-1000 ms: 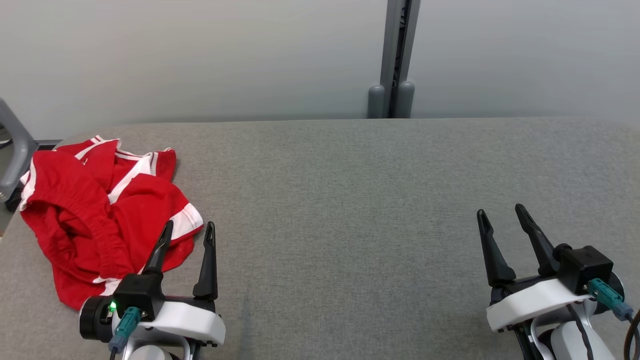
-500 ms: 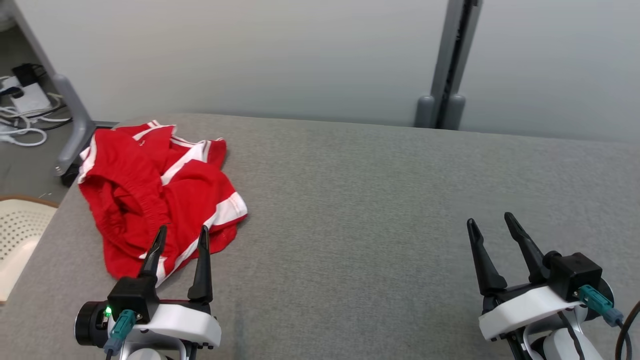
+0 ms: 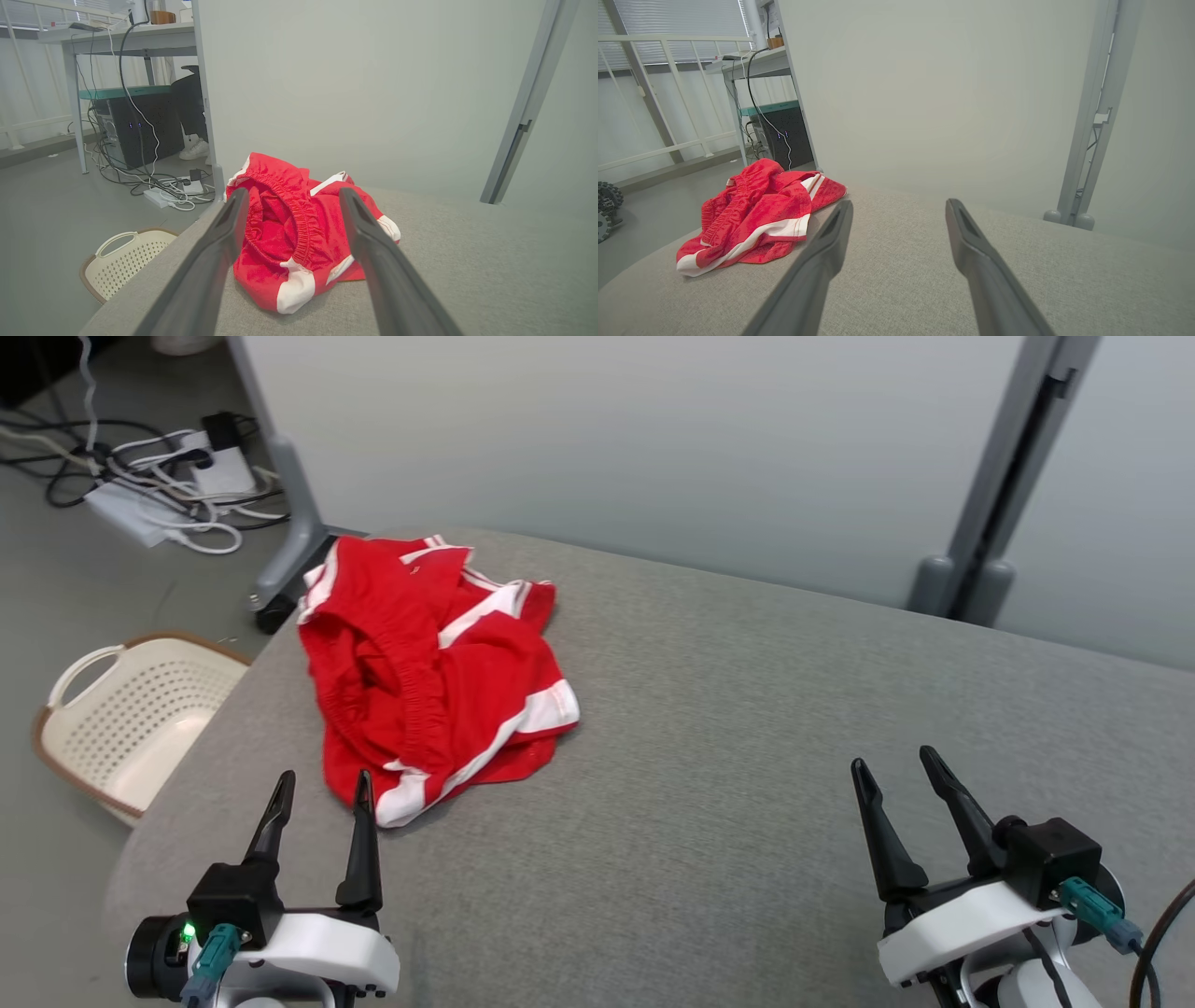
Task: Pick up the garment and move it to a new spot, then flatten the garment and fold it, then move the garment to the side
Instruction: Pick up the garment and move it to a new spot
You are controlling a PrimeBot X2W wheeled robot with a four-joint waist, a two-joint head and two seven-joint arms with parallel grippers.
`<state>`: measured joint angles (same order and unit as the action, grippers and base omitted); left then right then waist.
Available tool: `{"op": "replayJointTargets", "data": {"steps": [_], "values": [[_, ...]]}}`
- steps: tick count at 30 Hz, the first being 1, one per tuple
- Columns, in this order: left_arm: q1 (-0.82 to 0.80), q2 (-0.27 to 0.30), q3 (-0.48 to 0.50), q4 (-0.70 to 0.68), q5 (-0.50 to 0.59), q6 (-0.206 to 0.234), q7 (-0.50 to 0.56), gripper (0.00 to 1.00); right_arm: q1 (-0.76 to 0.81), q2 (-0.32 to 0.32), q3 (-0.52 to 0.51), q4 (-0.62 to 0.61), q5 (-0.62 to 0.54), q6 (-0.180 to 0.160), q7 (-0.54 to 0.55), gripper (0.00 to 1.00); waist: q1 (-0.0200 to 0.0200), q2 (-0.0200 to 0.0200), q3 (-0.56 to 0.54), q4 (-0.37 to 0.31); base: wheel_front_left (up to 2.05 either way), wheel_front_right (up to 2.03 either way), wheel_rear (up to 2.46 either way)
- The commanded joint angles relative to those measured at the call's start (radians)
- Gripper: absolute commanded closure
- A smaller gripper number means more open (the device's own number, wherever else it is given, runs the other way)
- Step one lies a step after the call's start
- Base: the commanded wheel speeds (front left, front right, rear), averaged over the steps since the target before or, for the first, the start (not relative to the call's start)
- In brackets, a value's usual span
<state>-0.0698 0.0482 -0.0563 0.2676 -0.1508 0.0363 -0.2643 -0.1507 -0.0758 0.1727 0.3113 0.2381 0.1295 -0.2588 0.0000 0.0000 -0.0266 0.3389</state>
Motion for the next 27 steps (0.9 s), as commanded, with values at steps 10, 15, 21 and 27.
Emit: {"op": "replayJointTargets", "data": {"steps": [10, 15, 21, 27], "values": [[0.015, 0.004, 0.024, 0.013, 0.01, 0.0, -0.002, 0.0, 0.011, -0.006, 0.038, 0.007, 0.019, 0.002, -0.005, 0.0, 0.0, 0.0, -0.007, 0.159, 0.0, 0.0, 0.0], [0.021, 0.004, 0.041, -0.004, 0.003, 0.006, -0.002, 0.0, -0.012, -0.01, 0.078, 0.013, 0.028, 0.002, -0.005, 0.0, 0.0, 0.0, 0.007, 0.172, 0.0, 0.0, 0.0], [0.033, 0.004, 0.047, -0.015, -0.004, 0.01, -0.002, 0.0, -0.03, -0.019, 0.098, 0.016, 0.04, 0.002, -0.005, 0.0, 0.0, 0.0, 0.015, 0.176, 0.0, 0.0, 0.0], [0.021, 0.004, 0.042, -0.007, 0.006, 0.004, -0.002, 0.0, -0.02, -0.02, 0.102, 0.019, 0.052, 0.002, -0.005, 0.0, 0.0, 0.0, 0.012, 0.173, 0.0, 0.0, 0.0]]}}
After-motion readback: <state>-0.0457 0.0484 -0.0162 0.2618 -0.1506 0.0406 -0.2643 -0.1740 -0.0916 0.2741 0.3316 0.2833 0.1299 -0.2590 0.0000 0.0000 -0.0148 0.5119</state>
